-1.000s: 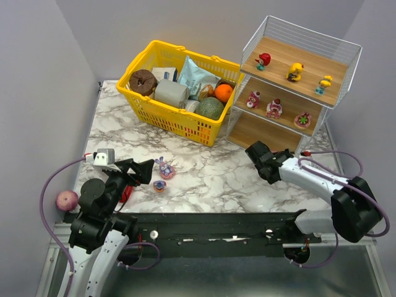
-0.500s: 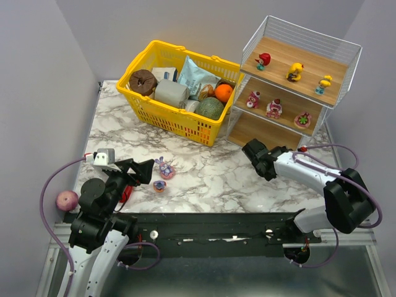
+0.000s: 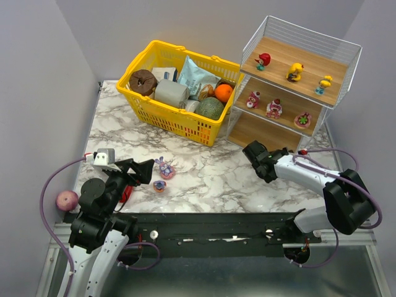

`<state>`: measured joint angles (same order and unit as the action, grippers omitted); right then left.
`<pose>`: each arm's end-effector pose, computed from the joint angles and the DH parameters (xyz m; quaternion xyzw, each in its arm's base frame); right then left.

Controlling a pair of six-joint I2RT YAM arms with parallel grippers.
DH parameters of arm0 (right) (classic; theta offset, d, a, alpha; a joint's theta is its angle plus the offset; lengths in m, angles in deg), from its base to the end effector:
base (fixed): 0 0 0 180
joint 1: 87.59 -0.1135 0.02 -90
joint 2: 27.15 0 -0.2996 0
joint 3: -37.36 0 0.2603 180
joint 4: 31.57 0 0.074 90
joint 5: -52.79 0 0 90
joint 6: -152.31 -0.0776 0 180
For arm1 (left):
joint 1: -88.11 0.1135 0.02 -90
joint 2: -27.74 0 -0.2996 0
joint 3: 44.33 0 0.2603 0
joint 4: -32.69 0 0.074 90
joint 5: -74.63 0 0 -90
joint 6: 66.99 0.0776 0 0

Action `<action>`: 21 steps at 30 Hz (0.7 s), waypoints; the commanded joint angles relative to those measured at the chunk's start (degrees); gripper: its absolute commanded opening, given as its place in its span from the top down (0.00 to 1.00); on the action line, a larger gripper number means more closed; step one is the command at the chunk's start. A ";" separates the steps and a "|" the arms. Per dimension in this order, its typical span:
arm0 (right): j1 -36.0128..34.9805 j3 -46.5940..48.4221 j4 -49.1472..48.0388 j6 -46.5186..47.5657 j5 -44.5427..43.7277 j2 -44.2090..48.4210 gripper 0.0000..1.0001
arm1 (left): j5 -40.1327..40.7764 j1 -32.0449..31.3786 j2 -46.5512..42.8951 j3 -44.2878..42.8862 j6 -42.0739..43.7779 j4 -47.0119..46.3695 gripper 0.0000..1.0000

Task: Place and organize the plastic toys onto the shelf

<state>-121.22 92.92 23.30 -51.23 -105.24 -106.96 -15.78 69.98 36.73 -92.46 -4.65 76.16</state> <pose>0.2262 0.0640 0.2003 0.5706 0.5985 -0.0820 0.5564 0.0731 -0.0245 0.3132 -0.0585 0.7310 -0.2669 0.6253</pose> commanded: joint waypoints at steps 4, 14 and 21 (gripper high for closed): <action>0.58 -3.83 -7.52 -40.71 -2.28 0.53 0.93 | 0.49 -0.24 0.06 -0.09 -0.20 0.52 0.01; 0.58 -2.51 -4.01 -32.46 -0.09 6.68 0.47 | 0.49 -0.24 -0.12 -0.09 -0.20 0.43 0.01; 0.49 -0.85 -4.88 -15.63 4.03 10.99 0.47 | 0.49 -0.33 -0.64 0.00 -0.29 0.44 0.01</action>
<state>-120.89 90.02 17.85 -51.38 -103.31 -98.02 -15.78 69.98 36.73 -92.46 -4.67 76.16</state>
